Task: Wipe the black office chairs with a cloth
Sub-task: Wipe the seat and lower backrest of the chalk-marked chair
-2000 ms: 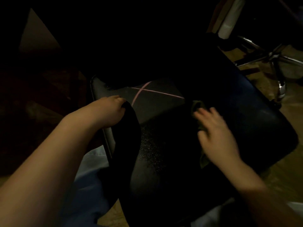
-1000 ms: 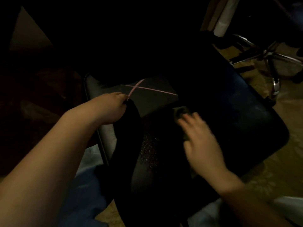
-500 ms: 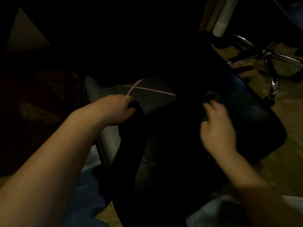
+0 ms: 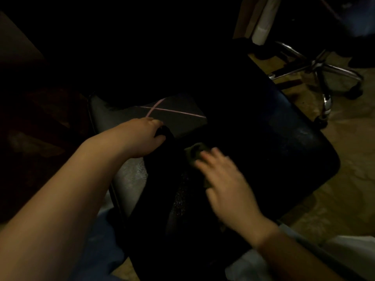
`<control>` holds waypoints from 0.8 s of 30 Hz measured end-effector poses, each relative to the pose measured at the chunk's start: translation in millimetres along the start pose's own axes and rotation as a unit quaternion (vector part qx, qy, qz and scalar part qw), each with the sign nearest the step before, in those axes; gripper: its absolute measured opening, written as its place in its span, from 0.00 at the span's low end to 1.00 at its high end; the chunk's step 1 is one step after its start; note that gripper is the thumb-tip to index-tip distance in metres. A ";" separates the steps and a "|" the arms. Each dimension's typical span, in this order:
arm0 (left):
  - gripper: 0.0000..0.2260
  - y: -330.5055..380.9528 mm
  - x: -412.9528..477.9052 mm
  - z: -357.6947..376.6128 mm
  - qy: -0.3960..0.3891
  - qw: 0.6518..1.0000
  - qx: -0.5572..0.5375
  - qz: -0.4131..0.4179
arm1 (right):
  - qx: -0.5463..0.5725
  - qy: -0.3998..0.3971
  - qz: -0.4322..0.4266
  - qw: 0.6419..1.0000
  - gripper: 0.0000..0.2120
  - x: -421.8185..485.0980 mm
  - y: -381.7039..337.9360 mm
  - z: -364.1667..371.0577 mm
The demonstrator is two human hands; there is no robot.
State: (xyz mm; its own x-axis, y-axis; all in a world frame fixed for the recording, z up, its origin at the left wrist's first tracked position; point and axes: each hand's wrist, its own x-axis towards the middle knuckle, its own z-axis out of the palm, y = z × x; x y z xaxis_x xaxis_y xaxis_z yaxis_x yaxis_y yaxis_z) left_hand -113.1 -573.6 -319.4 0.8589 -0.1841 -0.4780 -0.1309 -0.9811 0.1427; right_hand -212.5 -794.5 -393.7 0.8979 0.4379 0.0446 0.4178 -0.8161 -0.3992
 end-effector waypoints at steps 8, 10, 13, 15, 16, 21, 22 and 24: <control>0.22 0.1 0.1 -0.5 -0.010 1.000 0.004 -0.014 | 0.007 0.170 0.306 0.937 0.24 -21.5 137.6 -57.3; 0.22 -1.5 0.9 -0.9 -0.008 1.000 0.006 -0.017 | -0.001 0.193 0.333 0.923 0.23 -15.9 139.3 -56.6; 0.22 -2.0 1.3 0.1 -0.009 1.000 0.011 -0.015 | -0.001 0.178 0.326 0.928 0.22 6.2 125.8 -53.7; 0.22 -1.8 1.9 1.8 -0.017 1.000 0.012 -0.011 | 0.020 0.136 0.284 0.949 0.22 25.7 107.7 -49.9; 0.22 -1.7 2.0 2.2 -0.018 1.000 0.012 -0.011 | 0.025 0.112 0.257 0.960 0.23 35.9 94.6 -45.7; 0.21 0.5 4.5 -0.1 0.015 1.000 0.005 0.001 | 0.021 0.033 0.112 0.993 0.27 72.2 4.2 -6.8; 0.20 1.0 5.2 0.0 0.021 1.000 0.004 0.008 | 0.021 0.009 0.076 0.997 0.27 73.8 -10.3 -0.7; 0.20 0.3 5.5 1.6 0.022 1.000 0.000 0.013 | 0.028 -0.025 0.024 0.999 0.27 73.7 -26.6 5.1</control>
State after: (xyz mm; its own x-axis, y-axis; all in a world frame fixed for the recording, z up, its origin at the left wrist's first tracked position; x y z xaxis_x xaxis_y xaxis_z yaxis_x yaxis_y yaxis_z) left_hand -109.2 -575.0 -323.4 0.8763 -0.2076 -0.4348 -0.1547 -0.9759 0.1542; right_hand -158.2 -738.6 -384.5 0.9077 0.4192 -0.0214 0.3655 -0.8145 -0.4505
